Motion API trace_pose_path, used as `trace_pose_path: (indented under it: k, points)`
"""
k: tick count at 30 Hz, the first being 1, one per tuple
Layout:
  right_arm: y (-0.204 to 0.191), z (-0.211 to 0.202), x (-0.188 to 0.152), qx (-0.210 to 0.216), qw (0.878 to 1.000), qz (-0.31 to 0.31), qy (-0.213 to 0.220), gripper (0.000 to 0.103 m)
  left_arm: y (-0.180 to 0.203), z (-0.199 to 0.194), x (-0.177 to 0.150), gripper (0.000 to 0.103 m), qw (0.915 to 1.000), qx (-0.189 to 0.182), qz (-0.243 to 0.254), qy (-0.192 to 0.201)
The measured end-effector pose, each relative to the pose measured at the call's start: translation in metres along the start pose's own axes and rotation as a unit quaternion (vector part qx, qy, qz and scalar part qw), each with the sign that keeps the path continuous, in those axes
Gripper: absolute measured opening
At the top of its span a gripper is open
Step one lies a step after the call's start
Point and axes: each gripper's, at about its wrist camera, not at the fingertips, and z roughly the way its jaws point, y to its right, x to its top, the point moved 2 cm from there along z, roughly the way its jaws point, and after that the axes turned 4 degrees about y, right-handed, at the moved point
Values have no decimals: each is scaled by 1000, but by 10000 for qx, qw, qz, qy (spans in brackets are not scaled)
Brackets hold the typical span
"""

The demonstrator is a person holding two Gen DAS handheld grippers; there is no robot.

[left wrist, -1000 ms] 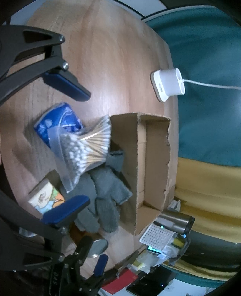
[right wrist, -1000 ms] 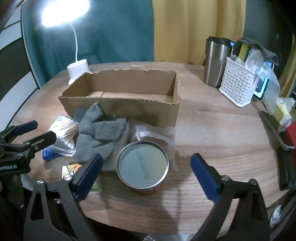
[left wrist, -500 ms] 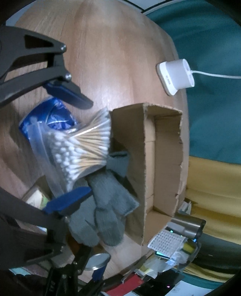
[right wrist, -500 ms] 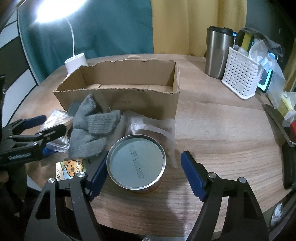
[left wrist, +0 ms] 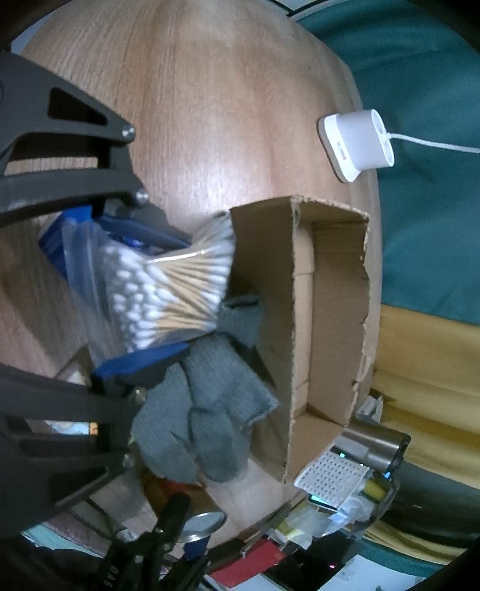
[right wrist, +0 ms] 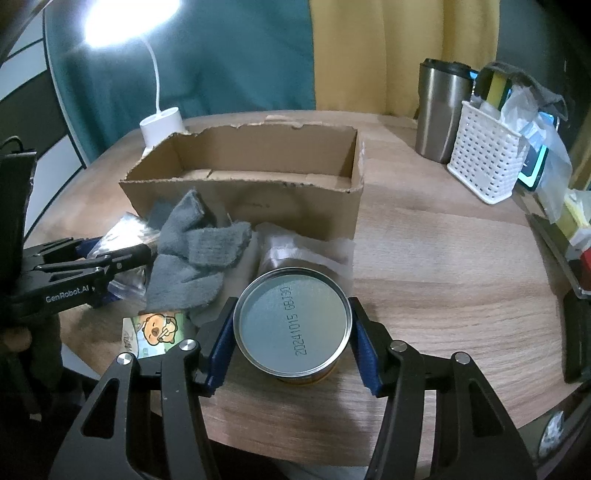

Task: Organize objects
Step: 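Grasp the cotton swab bag with the left tool while the right tool grasps the tin can, then carry the swab bag and tin can into the cardboard box and release both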

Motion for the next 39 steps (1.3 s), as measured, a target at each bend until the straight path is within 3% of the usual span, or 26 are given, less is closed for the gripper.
trace_pose_path:
  k: [13,25,39]
  points:
    - [6,-22,24,19,9994,-178,287,59,-4,-32,8,51,9991,-39,-139,394]
    - [14,-28,58,113,9981,-290,539,59,-4,-60,41,51,9964,14,-152,836]
    - [28,-9,99,288,9966,-374,676,59,20,-31,82,51,9955,-263,-18,906]
